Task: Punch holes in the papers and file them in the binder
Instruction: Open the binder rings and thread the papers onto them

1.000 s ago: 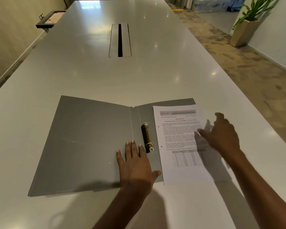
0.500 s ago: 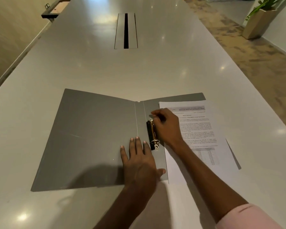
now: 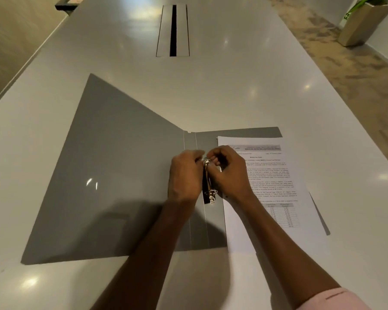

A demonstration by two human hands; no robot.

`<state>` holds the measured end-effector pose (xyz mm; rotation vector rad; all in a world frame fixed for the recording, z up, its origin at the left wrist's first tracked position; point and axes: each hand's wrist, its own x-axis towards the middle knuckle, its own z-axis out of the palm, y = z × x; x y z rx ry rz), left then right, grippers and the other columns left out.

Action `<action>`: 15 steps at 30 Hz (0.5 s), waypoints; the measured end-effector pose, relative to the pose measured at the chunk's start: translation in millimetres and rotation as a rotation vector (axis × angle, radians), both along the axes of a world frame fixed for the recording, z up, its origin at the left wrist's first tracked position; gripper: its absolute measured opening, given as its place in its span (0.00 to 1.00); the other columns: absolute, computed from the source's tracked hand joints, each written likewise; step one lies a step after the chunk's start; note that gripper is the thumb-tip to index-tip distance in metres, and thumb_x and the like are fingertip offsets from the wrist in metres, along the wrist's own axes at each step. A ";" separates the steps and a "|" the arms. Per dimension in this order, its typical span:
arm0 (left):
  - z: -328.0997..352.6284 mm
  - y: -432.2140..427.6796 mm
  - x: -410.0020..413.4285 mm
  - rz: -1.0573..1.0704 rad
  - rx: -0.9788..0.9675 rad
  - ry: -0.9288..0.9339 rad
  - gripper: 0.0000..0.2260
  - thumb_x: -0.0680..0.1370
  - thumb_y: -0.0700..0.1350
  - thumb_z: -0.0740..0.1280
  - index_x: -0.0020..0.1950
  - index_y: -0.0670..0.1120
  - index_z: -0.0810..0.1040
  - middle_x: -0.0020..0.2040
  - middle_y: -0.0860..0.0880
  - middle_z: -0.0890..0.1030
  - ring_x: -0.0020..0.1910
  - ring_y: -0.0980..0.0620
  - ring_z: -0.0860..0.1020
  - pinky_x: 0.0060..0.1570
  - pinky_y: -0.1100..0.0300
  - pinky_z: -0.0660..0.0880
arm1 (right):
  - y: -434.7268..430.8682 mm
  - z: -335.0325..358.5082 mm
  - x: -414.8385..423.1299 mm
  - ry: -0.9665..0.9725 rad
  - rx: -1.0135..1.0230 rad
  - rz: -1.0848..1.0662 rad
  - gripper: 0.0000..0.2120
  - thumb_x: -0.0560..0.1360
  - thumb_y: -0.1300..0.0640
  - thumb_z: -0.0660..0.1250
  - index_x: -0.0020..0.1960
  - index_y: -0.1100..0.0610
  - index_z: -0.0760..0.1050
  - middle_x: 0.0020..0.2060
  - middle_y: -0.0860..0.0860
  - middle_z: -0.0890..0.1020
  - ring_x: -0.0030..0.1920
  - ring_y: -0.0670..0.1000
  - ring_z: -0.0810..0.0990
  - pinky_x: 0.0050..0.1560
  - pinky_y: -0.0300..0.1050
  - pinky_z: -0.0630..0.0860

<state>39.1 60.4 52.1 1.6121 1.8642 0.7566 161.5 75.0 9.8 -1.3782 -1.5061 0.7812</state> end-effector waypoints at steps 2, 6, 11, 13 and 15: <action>-6.1 0.9 -1.9 -0.008 0.034 -0.032 0.08 0.83 0.42 0.70 0.58 0.45 0.88 0.49 0.46 0.88 0.44 0.50 0.86 0.49 0.61 0.83 | 0.1 -1.3 1.4 0.000 -0.003 0.005 0.07 0.71 0.67 0.71 0.46 0.57 0.80 0.40 0.51 0.81 0.41 0.52 0.80 0.45 0.53 0.81; -17.4 5.4 -10.3 -0.070 0.094 0.065 0.09 0.84 0.44 0.69 0.57 0.47 0.89 0.45 0.48 0.89 0.40 0.51 0.85 0.44 0.65 0.78 | 0.3 -3.8 5.4 0.040 0.006 0.011 0.02 0.74 0.64 0.72 0.45 0.59 0.82 0.40 0.53 0.82 0.41 0.55 0.82 0.45 0.55 0.82; -28.0 6.7 -14.2 -0.100 0.196 0.170 0.09 0.84 0.43 0.68 0.52 0.47 0.89 0.41 0.48 0.87 0.37 0.50 0.83 0.42 0.56 0.81 | 2.2 -6.7 5.4 0.014 0.014 -0.017 0.04 0.73 0.66 0.74 0.43 0.59 0.81 0.38 0.54 0.81 0.39 0.55 0.81 0.41 0.56 0.81; -34.1 6.6 -13.6 -0.106 0.232 0.197 0.08 0.83 0.42 0.69 0.49 0.47 0.88 0.40 0.48 0.86 0.36 0.50 0.82 0.39 0.57 0.79 | 3.3 -6.7 4.6 0.009 0.014 -0.022 0.06 0.73 0.66 0.75 0.41 0.59 0.80 0.36 0.54 0.80 0.37 0.55 0.79 0.40 0.55 0.79; -37.7 5.9 -13.4 -0.099 0.234 0.195 0.07 0.83 0.42 0.69 0.49 0.46 0.88 0.40 0.48 0.86 0.36 0.52 0.80 0.37 0.67 0.72 | 4.2 -6.9 4.3 0.002 0.010 -0.026 0.06 0.73 0.65 0.76 0.41 0.59 0.79 0.36 0.53 0.80 0.37 0.54 0.79 0.40 0.52 0.79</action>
